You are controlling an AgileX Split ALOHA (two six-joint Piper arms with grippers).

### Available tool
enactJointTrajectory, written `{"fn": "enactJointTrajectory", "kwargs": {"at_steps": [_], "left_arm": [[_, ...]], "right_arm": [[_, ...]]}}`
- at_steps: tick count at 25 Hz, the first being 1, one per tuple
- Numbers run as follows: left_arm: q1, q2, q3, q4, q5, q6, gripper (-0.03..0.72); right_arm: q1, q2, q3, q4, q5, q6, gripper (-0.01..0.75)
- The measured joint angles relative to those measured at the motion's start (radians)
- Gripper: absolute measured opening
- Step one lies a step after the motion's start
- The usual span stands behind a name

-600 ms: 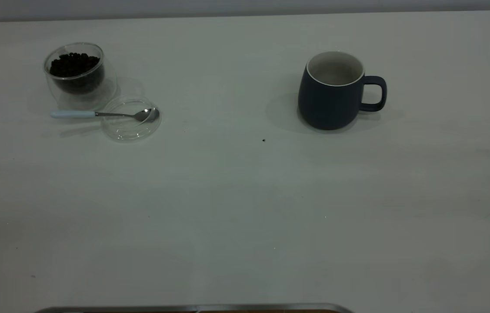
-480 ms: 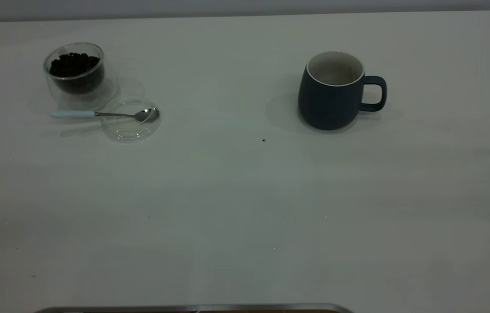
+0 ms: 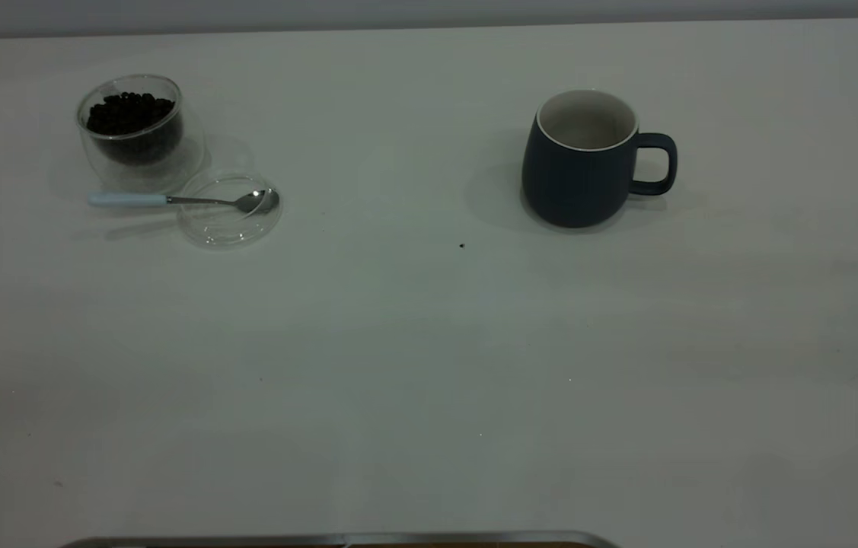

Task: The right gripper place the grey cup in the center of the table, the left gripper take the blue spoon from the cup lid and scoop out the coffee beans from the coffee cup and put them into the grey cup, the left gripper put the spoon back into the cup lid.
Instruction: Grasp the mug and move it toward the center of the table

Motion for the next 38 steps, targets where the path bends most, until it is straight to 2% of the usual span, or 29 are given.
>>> {"fn": "enactJointTrajectory", "kwargs": {"at_steps": [24, 31, 34, 38], "left_arm": [[0.000, 0.000, 0.000, 0.000, 0.000, 0.001, 0.516], [0.000, 0.000, 0.000, 0.000, 0.000, 0.001, 0.516], [0.000, 0.000, 0.000, 0.000, 0.000, 0.001, 0.516], [0.000, 0.000, 0.000, 0.000, 0.000, 0.001, 0.516]], "right_arm": [[0.000, 0.000, 0.000, 0.000, 0.000, 0.000, 0.373], [0.000, 0.063, 0.000, 0.153, -0.006, -0.086, 0.375], [0.000, 0.193, 0.000, 0.278, -0.048, -0.164, 0.407], [0.000, 0.409, -0.002, 0.403, -0.210, -0.369, 0.505]]}}
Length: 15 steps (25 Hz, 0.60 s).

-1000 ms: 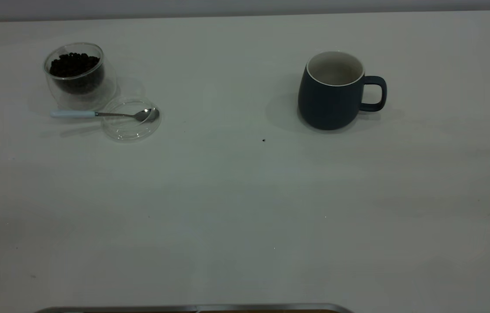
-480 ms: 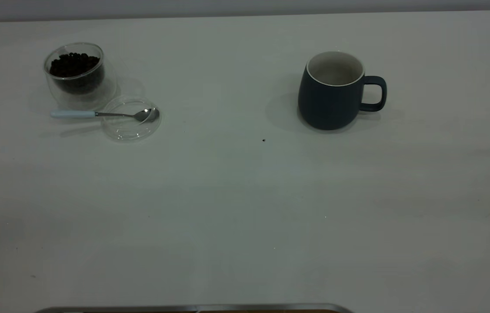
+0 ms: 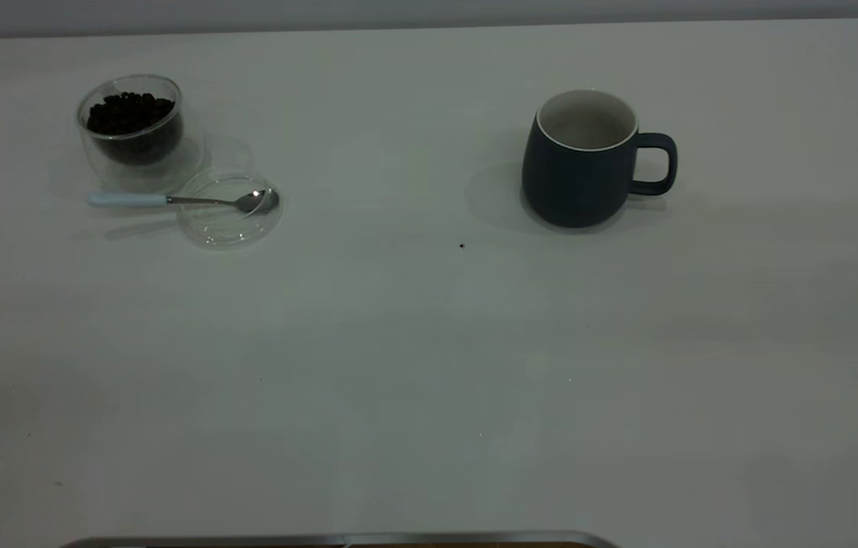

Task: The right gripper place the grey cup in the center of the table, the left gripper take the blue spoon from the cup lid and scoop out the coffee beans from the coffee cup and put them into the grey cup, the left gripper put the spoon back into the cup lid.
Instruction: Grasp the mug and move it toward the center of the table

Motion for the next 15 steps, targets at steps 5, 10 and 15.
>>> {"fn": "enactJointTrajectory", "kwargs": {"at_steps": [5, 10, 15], "left_arm": [[0.000, 0.000, 0.000, 0.000, 0.000, 0.000, 0.514], [0.000, 0.000, 0.000, 0.000, 0.000, 0.000, 0.514], [0.000, 0.000, 0.000, 0.000, 0.000, -0.001, 0.514]], "right_arm": [[0.000, 0.325, -0.048, 0.075, -0.182, -0.306, 0.577], [0.000, 0.659, -0.165, 0.110, -0.268, -0.540, 0.581], [0.000, 0.942, -0.279, 0.125, -0.366, -0.721, 0.578]]}}
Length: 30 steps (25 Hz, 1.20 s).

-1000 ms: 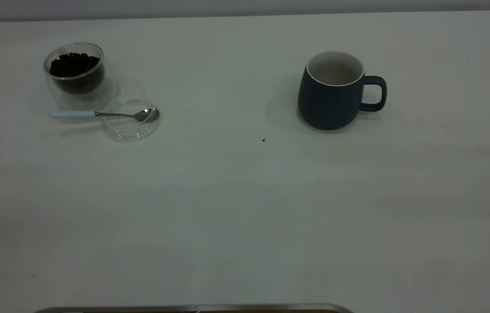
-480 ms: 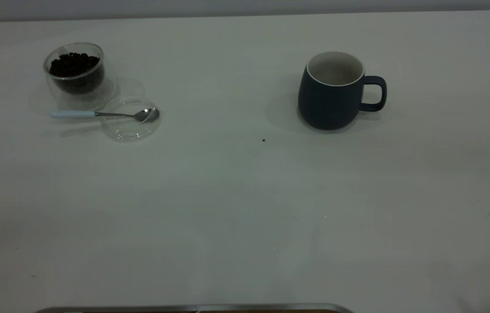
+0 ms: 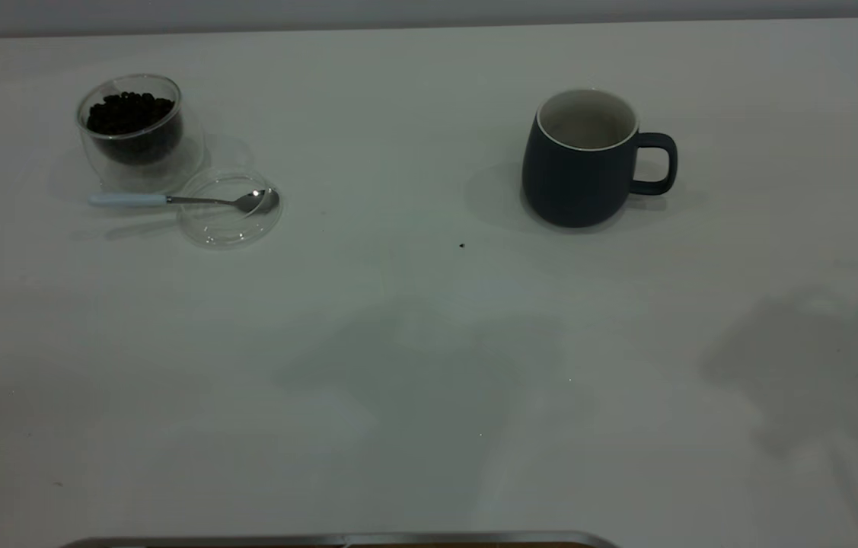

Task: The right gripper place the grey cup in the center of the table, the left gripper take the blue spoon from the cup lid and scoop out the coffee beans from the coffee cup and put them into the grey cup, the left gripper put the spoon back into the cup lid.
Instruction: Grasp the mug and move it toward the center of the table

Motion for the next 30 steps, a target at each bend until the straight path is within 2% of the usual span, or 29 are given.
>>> {"fn": "enactJointTrajectory", "kwargs": {"at_steps": [7, 9, 14, 18, 22, 30], "left_arm": [[0.000, 0.000, 0.000, 0.000, 0.000, 0.000, 0.514], [0.000, 0.000, 0.000, 0.000, 0.000, 0.000, 0.514], [0.000, 0.000, 0.000, 0.000, 0.000, 0.000, 0.514], [0.000, 0.000, 0.000, 0.000, 0.000, 0.001, 0.514], [0.000, 0.000, 0.000, 0.000, 0.000, 0.001, 0.514], [0.000, 0.000, 0.000, 0.000, 0.000, 0.001, 0.514]], "right_arm": [[0.000, 0.332, -0.101, 0.057, -0.206, -0.415, 0.568], [0.000, 0.422, -0.143, 0.092, -0.227, -0.562, 0.561], [0.000, 0.613, -0.270, 0.232, -0.222, -0.854, 0.547], [0.000, 0.746, -0.387, 0.337, -0.130, -1.057, 0.547], [0.000, 0.853, -0.492, 0.382, -0.039, -1.095, 0.547], [0.000, 0.990, -0.627, 0.395, -0.015, -1.095, 0.546]]}}
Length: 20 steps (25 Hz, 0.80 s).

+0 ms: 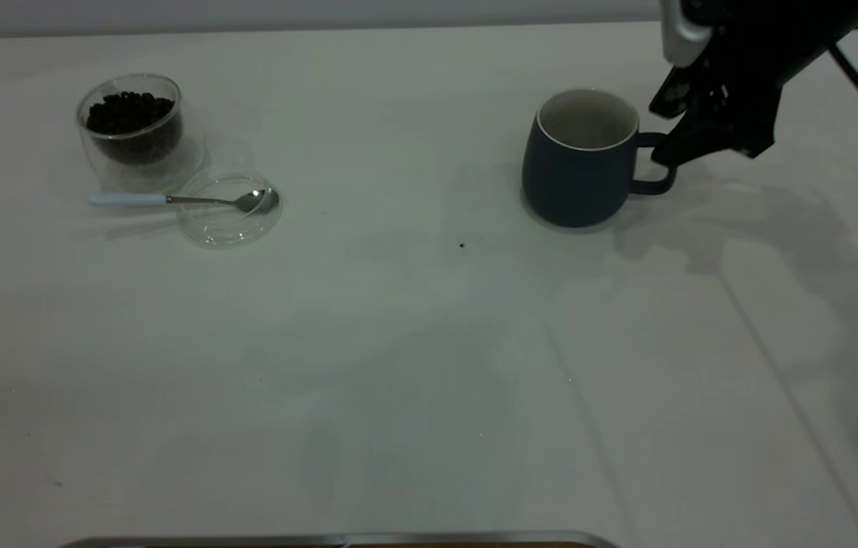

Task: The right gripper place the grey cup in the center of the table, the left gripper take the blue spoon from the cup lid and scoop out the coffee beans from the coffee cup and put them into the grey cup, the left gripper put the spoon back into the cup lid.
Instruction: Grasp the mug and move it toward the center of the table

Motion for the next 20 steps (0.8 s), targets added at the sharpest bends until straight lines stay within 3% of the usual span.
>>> {"fn": "enactJointTrajectory", "kwargs": {"at_steps": [8, 20], "left_arm": [[0.000, 0.000, 0.000, 0.000, 0.000, 0.000, 0.514], [0.000, 0.000, 0.000, 0.000, 0.000, 0.000, 0.514]], "right_arm": [[0.027, 0.092, -0.059, 0.016, 0.003, 0.000, 0.546], [0.219, 0.113, -0.079, 0.221, -0.022, 0.000, 0.503]]}}
